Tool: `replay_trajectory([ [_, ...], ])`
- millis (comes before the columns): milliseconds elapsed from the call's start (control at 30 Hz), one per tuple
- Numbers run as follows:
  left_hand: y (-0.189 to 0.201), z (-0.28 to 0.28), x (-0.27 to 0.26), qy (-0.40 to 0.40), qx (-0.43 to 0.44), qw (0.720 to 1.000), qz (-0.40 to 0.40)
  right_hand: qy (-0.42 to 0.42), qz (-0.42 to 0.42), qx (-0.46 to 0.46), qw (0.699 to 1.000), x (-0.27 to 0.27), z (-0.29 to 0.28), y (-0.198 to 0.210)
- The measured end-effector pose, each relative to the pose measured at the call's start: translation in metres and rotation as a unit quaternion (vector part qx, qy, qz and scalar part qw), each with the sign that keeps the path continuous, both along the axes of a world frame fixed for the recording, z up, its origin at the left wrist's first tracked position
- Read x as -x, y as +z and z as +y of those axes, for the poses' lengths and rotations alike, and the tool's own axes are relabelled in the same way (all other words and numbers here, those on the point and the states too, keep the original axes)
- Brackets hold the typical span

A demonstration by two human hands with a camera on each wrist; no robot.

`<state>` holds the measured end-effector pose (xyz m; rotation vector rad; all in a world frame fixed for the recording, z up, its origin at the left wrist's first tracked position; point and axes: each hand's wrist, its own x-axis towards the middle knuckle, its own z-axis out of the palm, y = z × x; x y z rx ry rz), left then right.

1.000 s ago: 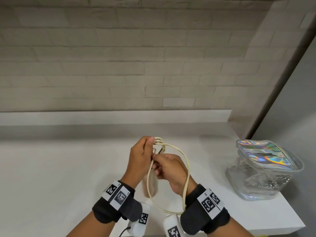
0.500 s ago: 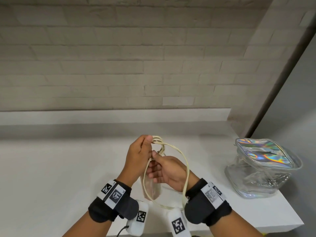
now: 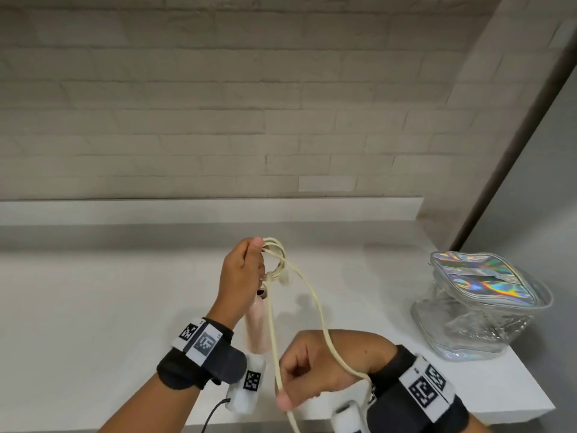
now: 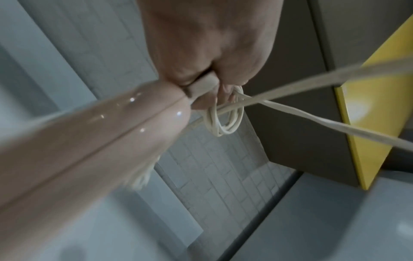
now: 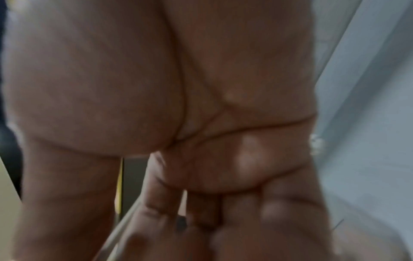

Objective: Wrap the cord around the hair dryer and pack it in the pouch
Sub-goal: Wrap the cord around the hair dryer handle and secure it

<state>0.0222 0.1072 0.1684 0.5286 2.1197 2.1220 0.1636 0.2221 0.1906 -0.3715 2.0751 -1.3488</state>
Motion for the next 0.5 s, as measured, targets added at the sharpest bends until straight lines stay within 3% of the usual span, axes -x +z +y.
replay_trajectory([
  [33, -0.001, 0.001, -0.003, -0.006, 0.000, 1.000, -0.008, -0.011, -0.018, -0.002, 1.000, 0.001, 0.000, -0.002],
  [100, 0.000, 0.004, -0.009, -0.022, -0.001, 1.000, 0.001, -0.169, -0.069, 0.084, 0.980, 0.013, -0.001, -0.007],
  [167, 0.002, 0.007, -0.016, -0.037, 0.022, 0.998, 0.041, -0.347, -0.098, 0.218, 0.907, 0.029, 0.001, -0.011],
  [233, 0.000, 0.011, -0.019, -0.043, 0.047, 0.994, 0.085, -0.415, -0.103, 0.269, 0.863, 0.039, 0.001, -0.010],
  [367, -0.002, 0.012, -0.020, -0.041, 0.051, 0.992, 0.109, -0.451, -0.078, 0.234, 0.858, 0.039, -0.001, -0.009],
  [500, -0.005, 0.001, -0.008, -0.009, 0.026, 0.998, 0.062, -0.381, -0.027, 0.147, 0.912, 0.013, 0.013, -0.003],
])
